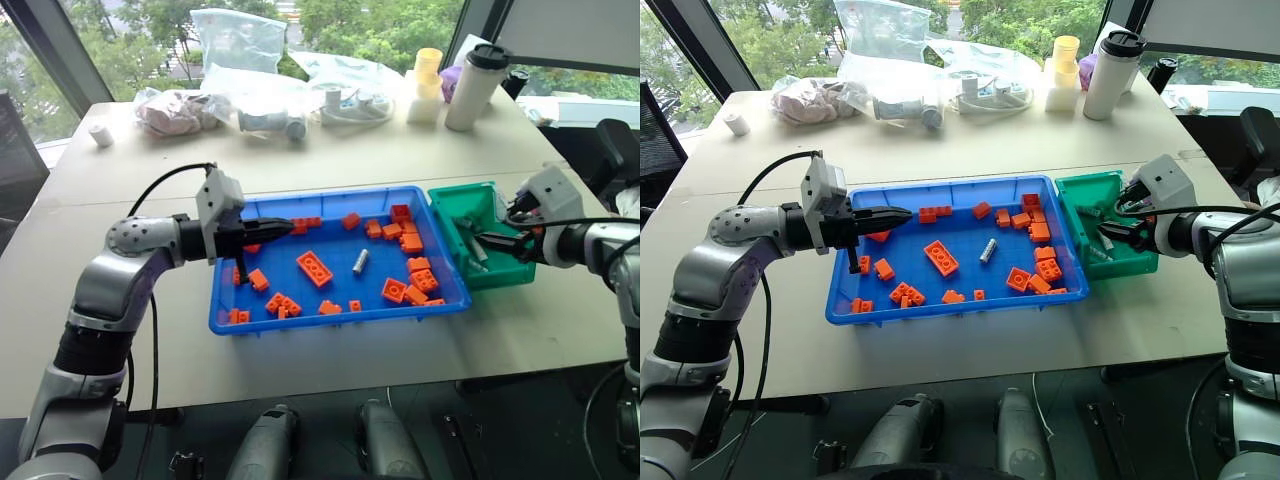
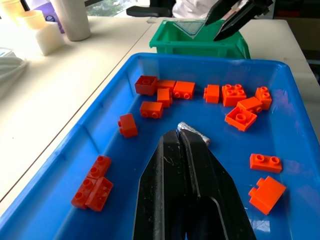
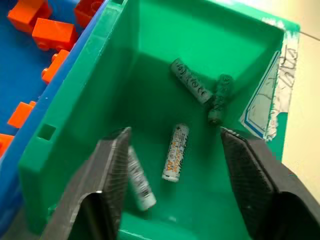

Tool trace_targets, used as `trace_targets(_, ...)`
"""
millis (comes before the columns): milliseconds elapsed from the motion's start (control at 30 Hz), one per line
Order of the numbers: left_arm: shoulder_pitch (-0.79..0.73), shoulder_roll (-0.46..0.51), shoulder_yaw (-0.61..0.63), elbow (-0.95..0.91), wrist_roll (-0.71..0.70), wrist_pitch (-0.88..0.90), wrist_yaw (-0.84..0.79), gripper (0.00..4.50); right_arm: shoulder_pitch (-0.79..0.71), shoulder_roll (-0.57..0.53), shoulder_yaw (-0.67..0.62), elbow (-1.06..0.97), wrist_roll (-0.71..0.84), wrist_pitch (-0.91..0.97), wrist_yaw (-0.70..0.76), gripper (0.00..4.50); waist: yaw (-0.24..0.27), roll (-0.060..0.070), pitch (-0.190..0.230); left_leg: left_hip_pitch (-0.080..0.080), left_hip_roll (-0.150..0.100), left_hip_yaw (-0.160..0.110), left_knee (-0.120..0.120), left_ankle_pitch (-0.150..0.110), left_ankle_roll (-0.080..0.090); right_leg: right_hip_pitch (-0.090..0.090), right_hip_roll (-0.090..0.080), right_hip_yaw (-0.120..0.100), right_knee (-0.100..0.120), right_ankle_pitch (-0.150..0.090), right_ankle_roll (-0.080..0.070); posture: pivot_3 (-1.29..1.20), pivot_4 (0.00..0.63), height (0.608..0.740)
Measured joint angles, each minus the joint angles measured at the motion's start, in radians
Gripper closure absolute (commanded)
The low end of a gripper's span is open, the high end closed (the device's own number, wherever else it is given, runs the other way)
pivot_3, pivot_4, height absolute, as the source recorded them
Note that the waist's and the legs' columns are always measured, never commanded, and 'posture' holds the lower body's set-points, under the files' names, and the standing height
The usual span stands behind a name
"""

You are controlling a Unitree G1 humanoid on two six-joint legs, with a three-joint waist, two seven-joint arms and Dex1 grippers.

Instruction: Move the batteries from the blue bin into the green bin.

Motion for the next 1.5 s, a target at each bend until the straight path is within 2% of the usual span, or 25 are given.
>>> trace_targets(133, -0.001, 0.000, 0.000, 0.001, 0.005, 0.000, -0.004, 4.50, -0.057, 0.005, 0.001, -0.100, 0.086, 0.031, 0.012, 0.02, -0.001, 0.000, 0.000, 0.000, 0.000, 0.000, 0.000, 0.000, 0.000, 0.000, 0.000, 0.000, 0.000, 0.000, 0.000, 0.00, 0.150, 0.740)
trace_targets(267, -0.001, -0.003, 0.000, 0.001, 0.010, 0.000, -0.005, 4.50, -0.156, 0.066, 0.033, -0.193, 0.181, 0.090, 0.006, 0.02, 0.000, 0.000, 0.000, 0.000, 0.000, -0.001, 0.000, 0.000, 0.000, 0.000, 0.000, 0.000, 0.000, 0.000, 0.000, 0.00, 0.150, 0.740)
trace_targets(467, -0.001, -0.003, 0.002, 0.001, 0.011, 0.001, -0.004, 4.50, -0.179, 0.169, 0.200, -0.214, 0.250, 0.116, -0.010, 0.02, 0.004, 0.000, 0.000, -0.001, -0.001, -0.001, 0.001, 0.000, 0.000, 0.000, -0.001, -0.001, -0.001, 0.000, 0.000, 0.00, 0.150, 0.740)
trace_targets(600, 0.003, 0.000, 0.003, -0.006, 0.011, 0.001, -0.002, 4.50, -0.160, 0.183, 0.371, -0.143, 0.231, 0.026, 0.011, 0.02, 0.001, 0.000, 0.000, -0.001, -0.001, -0.001, 0.001, 0.000, 0.000, 0.000, -0.001, -0.001, 0.000, 0.000, 0.000, 0.00, 0.150, 0.740)
trace_targets(800, 0.026, 0.010, 0.008, -0.036, 0.010, 0.005, 0.007, 4.50, -0.157, 0.200, 0.481, 0.014, 0.151, -0.117, 0.012, 0.02, 0.000, 0.000, 0.000, 0.000, -0.001, -0.001, 0.001, 0.000, -0.001, 0.000, -0.001, -0.001, 0.000, 0.000, 0.000, 0.00, 0.150, 0.740)
trace_targets(1167, 0.056, 0.022, 0.023, -0.083, -0.004, 0.016, 0.035, 4.50, -0.186, 0.229, 0.525, 0.166, 0.071, -0.234, 0.035, 0.02, 0.000, 0.000, 0.000, 0.000, -0.001, -0.002, 0.001, 0.001, -0.001, 0.000, 0.000, -0.001, 0.000, 0.000, 0.000, 0.00, 0.150, 0.740)
trace_targets(1467, 0.062, 0.026, 0.024, -0.130, -0.012, 0.060, 0.062, 4.50, -0.228, 0.299, 0.551, 0.268, -0.003, -0.307, 0.038, 0.02, -0.002, 0.000, 0.000, 0.000, 0.000, -0.002, 0.000, 0.002, -0.003, 0.000, 0.000, -0.001, 0.000, 0.000, 0.000, 0.00, 0.150, 0.740)
trace_targets(1500, 0.062, 0.026, 0.024, -0.132, -0.013, 0.066, 0.065, 4.50, -0.236, 0.308, 0.552, 0.283, -0.013, -0.314, 0.034, 0.26, -0.002, 0.000, 0.000, 0.000, 0.000, -0.002, 0.000, 0.003, -0.005, 0.000, 0.000, -0.001, 0.000, 0.000, 0.000, 0.00, 0.150, 0.740)
